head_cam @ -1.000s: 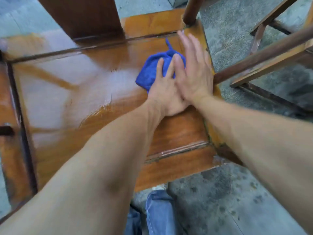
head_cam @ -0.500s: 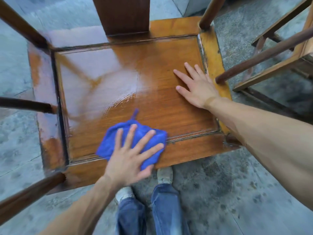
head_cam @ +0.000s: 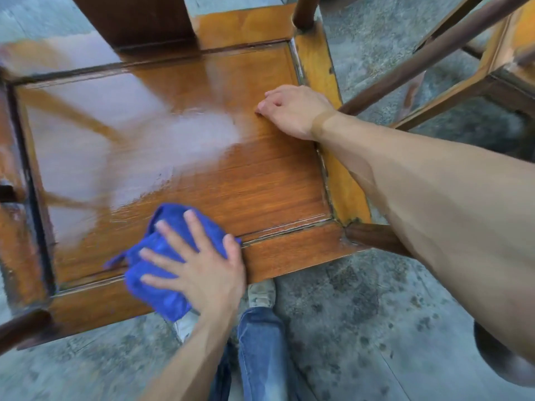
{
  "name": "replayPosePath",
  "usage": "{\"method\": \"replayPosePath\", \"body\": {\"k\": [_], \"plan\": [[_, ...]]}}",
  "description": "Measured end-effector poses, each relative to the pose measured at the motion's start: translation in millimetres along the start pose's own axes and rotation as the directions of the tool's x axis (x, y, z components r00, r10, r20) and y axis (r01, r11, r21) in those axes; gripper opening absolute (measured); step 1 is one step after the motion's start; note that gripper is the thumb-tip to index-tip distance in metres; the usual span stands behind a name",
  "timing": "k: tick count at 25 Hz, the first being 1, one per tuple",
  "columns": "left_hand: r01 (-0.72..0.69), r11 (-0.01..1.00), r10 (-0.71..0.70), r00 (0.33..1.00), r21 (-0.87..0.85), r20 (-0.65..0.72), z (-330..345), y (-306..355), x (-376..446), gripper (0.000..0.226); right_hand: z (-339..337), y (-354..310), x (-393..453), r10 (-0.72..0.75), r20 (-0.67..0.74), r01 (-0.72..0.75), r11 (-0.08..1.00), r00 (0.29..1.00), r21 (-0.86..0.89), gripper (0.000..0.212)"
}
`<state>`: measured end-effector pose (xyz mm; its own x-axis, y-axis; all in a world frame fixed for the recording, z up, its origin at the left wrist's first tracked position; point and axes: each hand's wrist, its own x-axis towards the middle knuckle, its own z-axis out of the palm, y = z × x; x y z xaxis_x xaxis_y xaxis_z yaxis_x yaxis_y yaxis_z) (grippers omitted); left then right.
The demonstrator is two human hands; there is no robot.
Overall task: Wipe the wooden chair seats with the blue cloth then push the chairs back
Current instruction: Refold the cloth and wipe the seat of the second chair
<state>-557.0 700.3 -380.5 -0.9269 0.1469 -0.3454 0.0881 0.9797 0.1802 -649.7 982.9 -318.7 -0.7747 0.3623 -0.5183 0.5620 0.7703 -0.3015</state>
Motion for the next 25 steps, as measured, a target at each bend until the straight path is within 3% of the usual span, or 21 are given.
{"method": "replayPosePath", "body": {"k": [2,4,6,9,10,12,14,16,19,21,23,25], "plan": [[-0.228,0.971,0.227,0.974,0.075,0.017,9,56,-4,0.081,-1,-1,4,0.055,0.013,-0.056,0.996,0.998,0.062,0.044],[-0.492,0.864,0.486,0.87,0.108,0.079,16,104,-6,0.078,-4,-4,1,0.058,0.04,-0.061,0.995,0.998,0.076,0.045],[-0.762,0.64,0.745,0.646,0.096,0.164,21,135,-2,0.071,-7,-7,-4,0.013,0.08,-0.019,0.997,0.997,0.07,0.044],[-0.991,0.129,0.97,0.132,0.027,0.205,21,115,6,0.057,9,-8,-22,-0.041,0.094,0.027,0.989,0.995,0.142,0.045],[-0.999,0.013,0.971,0.024,0.048,0.239,16,95,12,0.057,19,-8,-30,-0.017,0.073,0.005,0.987,0.997,0.158,0.045],[-0.992,-0.079,0.938,-0.042,0.095,0.343,2,50,28,0.063,44,-13,-51,0.024,0.042,-0.031,0.988,0.999,0.153,0.044],[-0.99,-0.072,0.919,-0.02,0.119,0.393,-14,0,45,0.066,72,-25,-76,-0.014,-0.001,0.014,0.996,1.0,0.083,0.047],[-0.991,0.042,0.903,0.092,0.128,0.42,-34,-49,52,0.067,98,-40,-101,-0.044,-0.066,0.049,0.997,0.997,0.061,0.05],[-0.907,0.395,0.815,0.42,0.147,0.399,-60,-100,33,0.066,130,-70,-132,-0.04,-0.148,0.058,0.99,0.988,0.125,0.048],[-0.783,0.618,0.696,0.59,0.078,0.408,-67,-107,11,0.063,146,-95,-152,-0.035,-0.189,0.059,0.991,0.981,0.121,0.049],[-0.687,0.727,0.626,0.671,0.015,0.398,-80,-114,7,0.059,158,-118,-168,-0.032,-0.177,0.055,0.99,0.984,0.128,0.048],[-0.652,0.758,0.599,0.712,0.027,0.366,-95,-129,20,0.062,162,-130,-175,0.016,-0.074,0.0,0.976,0.997,0.219,0.041]]}}
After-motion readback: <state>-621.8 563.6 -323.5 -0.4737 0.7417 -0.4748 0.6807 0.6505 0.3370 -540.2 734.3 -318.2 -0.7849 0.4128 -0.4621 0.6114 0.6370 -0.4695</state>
